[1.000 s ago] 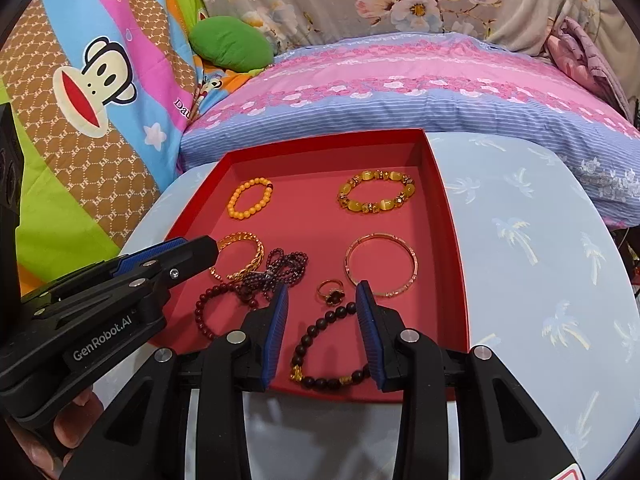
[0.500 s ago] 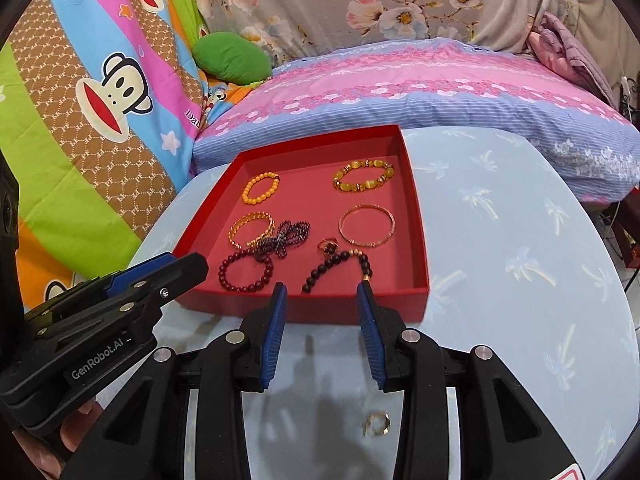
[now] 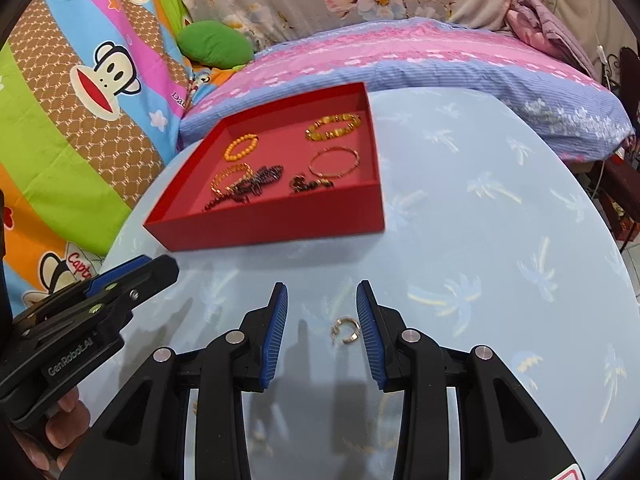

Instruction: Organize jewelry

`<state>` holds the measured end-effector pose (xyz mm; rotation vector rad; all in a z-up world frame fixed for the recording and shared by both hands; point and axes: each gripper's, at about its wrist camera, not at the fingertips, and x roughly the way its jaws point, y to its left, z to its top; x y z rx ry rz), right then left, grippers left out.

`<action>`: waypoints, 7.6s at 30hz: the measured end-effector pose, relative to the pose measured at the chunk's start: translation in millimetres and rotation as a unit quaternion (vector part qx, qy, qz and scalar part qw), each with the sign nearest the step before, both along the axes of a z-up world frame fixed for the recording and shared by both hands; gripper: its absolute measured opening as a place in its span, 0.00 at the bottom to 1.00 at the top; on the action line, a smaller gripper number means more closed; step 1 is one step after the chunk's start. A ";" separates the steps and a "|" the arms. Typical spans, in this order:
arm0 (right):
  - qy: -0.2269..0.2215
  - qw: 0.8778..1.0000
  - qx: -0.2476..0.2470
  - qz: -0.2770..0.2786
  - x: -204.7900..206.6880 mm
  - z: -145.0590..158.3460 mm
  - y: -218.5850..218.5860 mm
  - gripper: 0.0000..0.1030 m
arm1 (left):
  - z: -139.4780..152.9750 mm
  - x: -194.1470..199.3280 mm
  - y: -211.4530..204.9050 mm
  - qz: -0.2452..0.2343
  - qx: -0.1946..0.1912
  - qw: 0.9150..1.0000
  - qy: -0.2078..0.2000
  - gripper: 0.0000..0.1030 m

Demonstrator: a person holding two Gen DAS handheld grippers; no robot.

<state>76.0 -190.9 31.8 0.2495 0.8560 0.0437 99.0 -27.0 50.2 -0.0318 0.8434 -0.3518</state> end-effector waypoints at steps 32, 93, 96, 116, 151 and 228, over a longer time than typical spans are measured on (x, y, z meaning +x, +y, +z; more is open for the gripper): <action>0.023 0.996 -0.086 -0.004 -0.1 -32.9 18.3 0.17 | -35.7 -53.2 2.5 0.009 0.025 0.999 0.040 0.35; -0.004 1.000 -0.024 0.020 -47.2 -6.9 28.0 0.17 | -26.8 -54.6 -10.0 -0.004 0.041 0.999 0.023 0.17; -0.015 0.999 -0.024 0.024 -36.5 2.6 29.3 0.17 | -16.7 -42.5 -9.5 -0.001 0.036 0.999 0.014 0.17; -0.069 0.996 -0.038 0.036 68.1 54.2 23.7 0.17 | 41.4 60.0 -23.0 -0.001 0.030 0.998 -0.050 0.17; 0.009 0.999 -0.009 0.033 228.6 9.1 14.0 0.18 | -2.5 220.1 -29.7 0.003 0.039 0.999 0.011 0.17; -0.051 0.993 -0.105 -0.035 67.4 37.3 11.6 0.83 | 5.1 73.6 15.9 0.103 0.060 0.992 -0.032 0.93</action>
